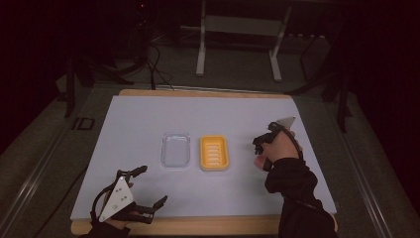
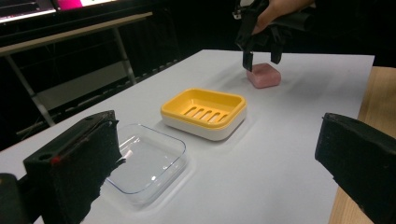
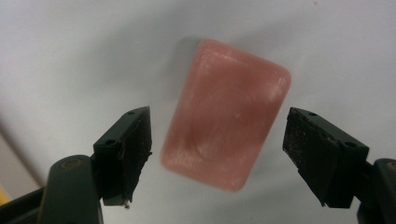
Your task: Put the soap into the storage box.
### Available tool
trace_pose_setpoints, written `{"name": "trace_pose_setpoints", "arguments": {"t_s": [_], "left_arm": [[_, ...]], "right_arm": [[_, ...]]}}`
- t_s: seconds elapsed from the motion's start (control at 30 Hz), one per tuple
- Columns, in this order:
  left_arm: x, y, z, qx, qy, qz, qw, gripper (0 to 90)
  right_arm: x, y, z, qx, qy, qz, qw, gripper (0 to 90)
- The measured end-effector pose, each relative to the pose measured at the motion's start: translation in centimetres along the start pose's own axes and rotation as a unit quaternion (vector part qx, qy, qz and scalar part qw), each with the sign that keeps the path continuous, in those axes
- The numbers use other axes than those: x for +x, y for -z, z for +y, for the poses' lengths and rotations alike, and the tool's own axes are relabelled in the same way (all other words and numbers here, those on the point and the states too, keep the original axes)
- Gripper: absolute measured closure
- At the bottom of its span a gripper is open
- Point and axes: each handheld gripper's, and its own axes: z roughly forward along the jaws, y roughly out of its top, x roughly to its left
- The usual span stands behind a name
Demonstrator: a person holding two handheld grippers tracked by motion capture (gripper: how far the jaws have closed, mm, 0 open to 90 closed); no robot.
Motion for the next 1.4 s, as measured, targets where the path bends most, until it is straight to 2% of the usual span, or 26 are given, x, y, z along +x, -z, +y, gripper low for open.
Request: {"name": "trace_pose_setpoints", "arguments": {"t_s": [0.03, 0.13, 0.37, 0.47, 0.63, 0.73, 0.87, 0.93, 1.0, 1.13, 1.2, 1.23, 1.4], "left_arm": [[0.0, 0.0, 0.0, 0.000, 0.000, 0.000, 1.0000, 0.6], [0.0, 0.0, 0.0, 0.000, -0.001, 0.000, 1.0000, 0.6], [0.0, 0.0, 0.0, 0.001, -0.002, -0.002, 1.0000, 0.6], [-0.1, 0.0, 0.0, 0.002, -0.002, -0.001, 1.0000, 0.6], [-0.1, -0.1, 0.0, 0.004, -0.002, -0.002, 1.0000, 0.6], [-0.1, -0.1, 0.0, 0.003, -0.002, -0.001, 1.0000, 0.6], [-0.1, -0.1, 0.0, 0.005, -0.002, -0.001, 1.0000, 0.6], [-0.1, -0.1, 0.0, 0.006, -0.004, -0.001, 1.0000, 0.6], [-0.1, -0.1, 0.0, 0.006, -0.004, -0.002, 1.0000, 0.6], [-0.1, -0.1, 0.0, 0.006, -0.004, 0.000, 1.0000, 0.6], [-0.1, -0.1, 0.0, 0.006, -0.004, -0.001, 1.0000, 0.6], [-0.1, -0.1, 0.0, 0.007, -0.005, -0.001, 1.0000, 0.6], [-0.1, -0.1, 0.0, 0.008, -0.005, -0.001, 1.0000, 0.6]], "right_arm": [[0.1, -0.2, 0.1, -0.009, 0.000, -0.001, 1.0000, 23.9], [0.0, -0.8, 0.2, -0.008, 0.001, -0.007, 0.9999, 23.9], [0.1, -1.7, 0.3, 0.011, 0.003, -0.019, 0.9997, 24.4], [0.2, -2.2, 0.3, 0.018, 0.021, -0.020, 0.9994, 26.7], [0.3, -2.1, 0.2, 0.013, 0.047, -0.025, 0.9985, 35.3], [0.5, -2.0, 0.2, 0.026, 0.072, -0.033, 0.9965, 36.7], [0.5, -1.8, 0.1, 0.037, 0.092, -0.043, 0.9941, 37.4], [0.6, -1.5, 0.1, 0.030, 0.099, -0.040, 0.9938, 37.5], [0.7, -1.0, 0.1, 0.027, 0.114, -0.052, 0.9918, 37.5], [0.8, 0.4, 0.3, 0.012, 0.120, -0.028, 0.9923, 37.6], [1.0, 1.1, 0.3, 0.015, 0.122, -0.029, 0.9920, 37.6], [1.0, 1.5, 0.3, 0.005, 0.125, -0.025, 0.9918, 37.6], [1.5, 3.4, 0.2, 0.001, 0.133, -0.017, 0.9910, 37.7]]}}
